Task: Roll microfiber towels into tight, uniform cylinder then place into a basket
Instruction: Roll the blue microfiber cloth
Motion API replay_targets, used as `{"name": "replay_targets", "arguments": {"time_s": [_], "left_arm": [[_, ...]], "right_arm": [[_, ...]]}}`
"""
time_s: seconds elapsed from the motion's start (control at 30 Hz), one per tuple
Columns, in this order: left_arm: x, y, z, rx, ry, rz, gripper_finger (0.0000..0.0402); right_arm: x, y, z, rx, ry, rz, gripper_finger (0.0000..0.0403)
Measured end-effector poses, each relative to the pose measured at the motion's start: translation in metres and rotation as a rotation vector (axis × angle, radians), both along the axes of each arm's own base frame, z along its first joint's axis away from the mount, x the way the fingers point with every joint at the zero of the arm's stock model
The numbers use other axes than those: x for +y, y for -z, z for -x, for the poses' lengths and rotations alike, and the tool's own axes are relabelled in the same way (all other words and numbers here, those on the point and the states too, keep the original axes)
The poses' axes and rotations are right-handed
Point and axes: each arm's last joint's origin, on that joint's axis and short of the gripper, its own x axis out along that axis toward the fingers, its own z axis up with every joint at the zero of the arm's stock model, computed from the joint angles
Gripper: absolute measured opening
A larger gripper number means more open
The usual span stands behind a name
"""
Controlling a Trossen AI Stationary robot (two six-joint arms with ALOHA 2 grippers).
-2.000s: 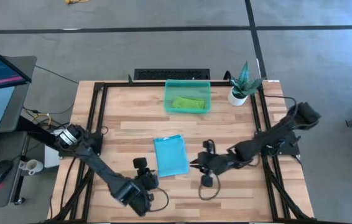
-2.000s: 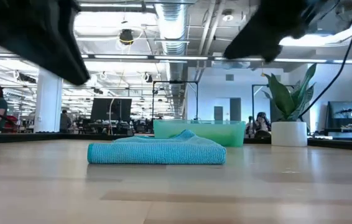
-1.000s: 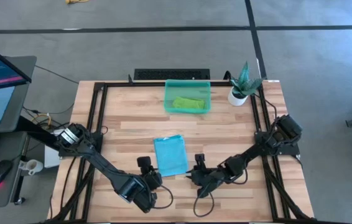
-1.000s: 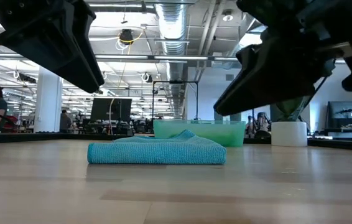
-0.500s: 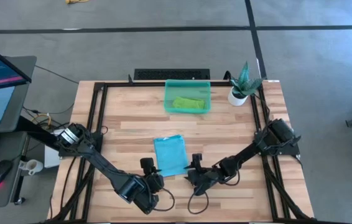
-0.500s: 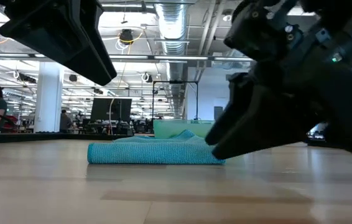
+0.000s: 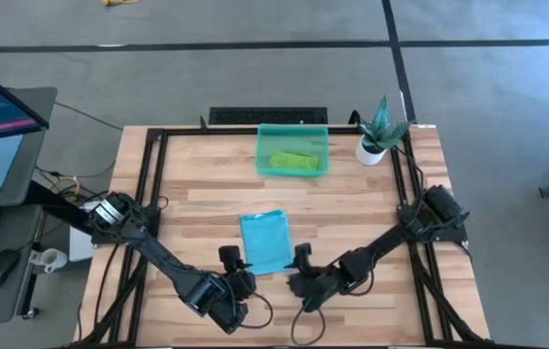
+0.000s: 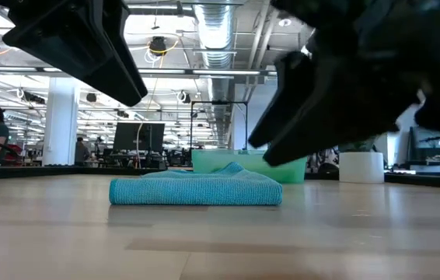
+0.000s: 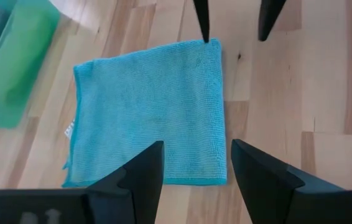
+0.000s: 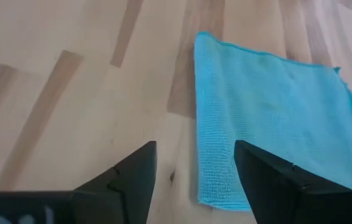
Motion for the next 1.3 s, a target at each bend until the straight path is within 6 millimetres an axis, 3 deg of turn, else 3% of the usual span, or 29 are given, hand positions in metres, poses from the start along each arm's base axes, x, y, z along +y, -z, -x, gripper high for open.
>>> {"name": "replay_targets", "arguments": {"time_s": [0.27, 0.4, 0.7, 0.87, 1.1, 1.3], "left_arm": [[-0.001, -0.001, -0.002, -0.013, 0.007, 0.011, 0.0181], [-0.002, 0.0, -0.001, -0.009, 0.011, 0.015, 0.0181], [-0.003, 0.0, 0.0, 0.014, 0.02, 0.049, 0.0181], [-0.005, 0.0, -0.002, -0.006, 0.042, 0.035, 0.0181], [-0.01, -0.004, -0.009, -0.044, 0.119, 0.031, 0.018], [-0.002, 0.027, 0.001, -0.027, 0.134, 0.025, 0.018]], "right_arm": [[0.009, -0.047, -0.011, 0.156, 0.024, 0.088, 0.024], [0.003, -0.059, -0.01, 0.225, 0.058, 0.166, 0.024], [-0.021, -0.048, 0.015, 0.432, 0.307, 0.247, 0.024], [-0.017, -0.042, 0.031, 0.487, 0.313, 0.313, 0.024], [-0.017, -0.05, 0.048, 0.482, 0.413, 0.369, 0.024], [-0.01, -0.062, 0.058, 0.402, 0.418, 0.376, 0.024]]}}
